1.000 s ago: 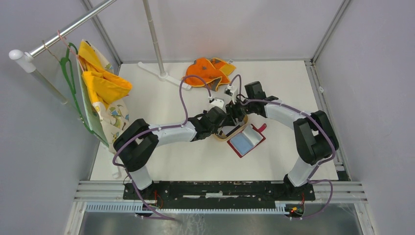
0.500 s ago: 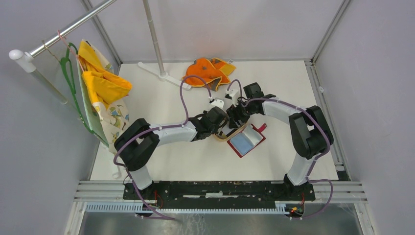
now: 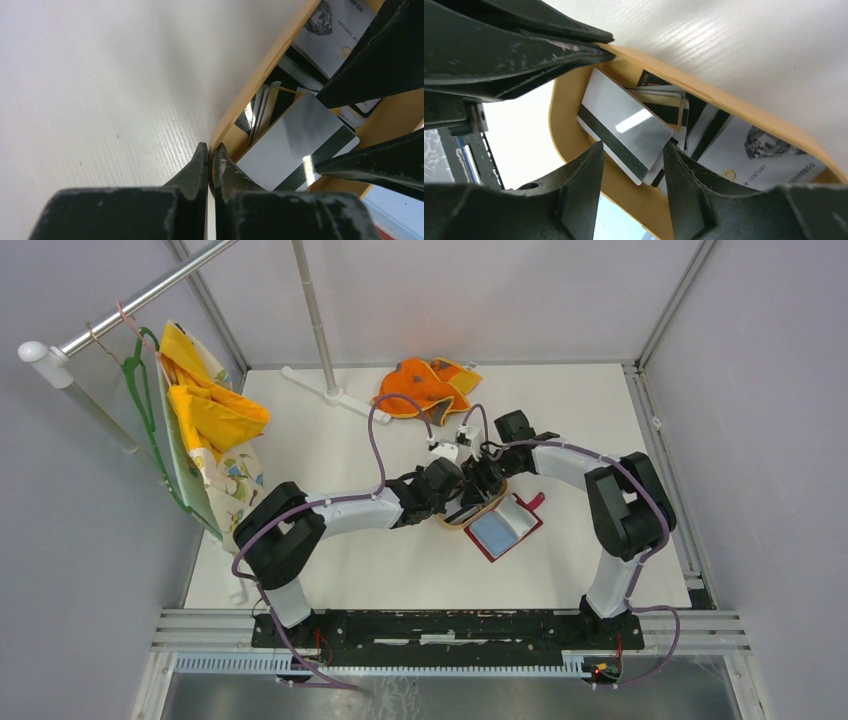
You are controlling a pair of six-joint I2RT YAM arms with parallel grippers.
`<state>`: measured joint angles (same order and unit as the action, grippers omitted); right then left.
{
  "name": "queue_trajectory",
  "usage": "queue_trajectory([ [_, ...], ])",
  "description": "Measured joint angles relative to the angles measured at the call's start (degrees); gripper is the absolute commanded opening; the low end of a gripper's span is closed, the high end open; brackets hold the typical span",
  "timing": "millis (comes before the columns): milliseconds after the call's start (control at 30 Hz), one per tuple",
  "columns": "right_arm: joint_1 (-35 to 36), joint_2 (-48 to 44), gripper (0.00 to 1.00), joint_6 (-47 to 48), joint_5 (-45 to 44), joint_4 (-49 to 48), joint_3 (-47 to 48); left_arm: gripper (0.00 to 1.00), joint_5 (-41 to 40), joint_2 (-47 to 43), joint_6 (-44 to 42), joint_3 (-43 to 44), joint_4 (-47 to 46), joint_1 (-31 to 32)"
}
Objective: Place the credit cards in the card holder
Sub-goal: Pick up the credit card from the storage box.
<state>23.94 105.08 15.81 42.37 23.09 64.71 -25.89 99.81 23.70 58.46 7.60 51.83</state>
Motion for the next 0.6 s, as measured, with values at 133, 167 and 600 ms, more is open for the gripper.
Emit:
queue_trajectory([
  [133, -0.3, 0.0, 0.44, -1.5, 3.3, -1.9, 0.0, 0.02, 0.3, 0.0, 0.0, 0.0, 0.4, 0.0],
  [167, -0.4, 0.0, 0.42, -2.1, 4.0, -2.3, -0.1, 0.02, 0.4, 0.0, 0.0, 0.0, 0.5, 0.0],
  [600, -2.7, 1.3, 0.45, -10.8, 13.5, -8.9, -4.4, 0.02, 0.5, 0.2, 0.0, 0.3, 0.8, 0.0],
])
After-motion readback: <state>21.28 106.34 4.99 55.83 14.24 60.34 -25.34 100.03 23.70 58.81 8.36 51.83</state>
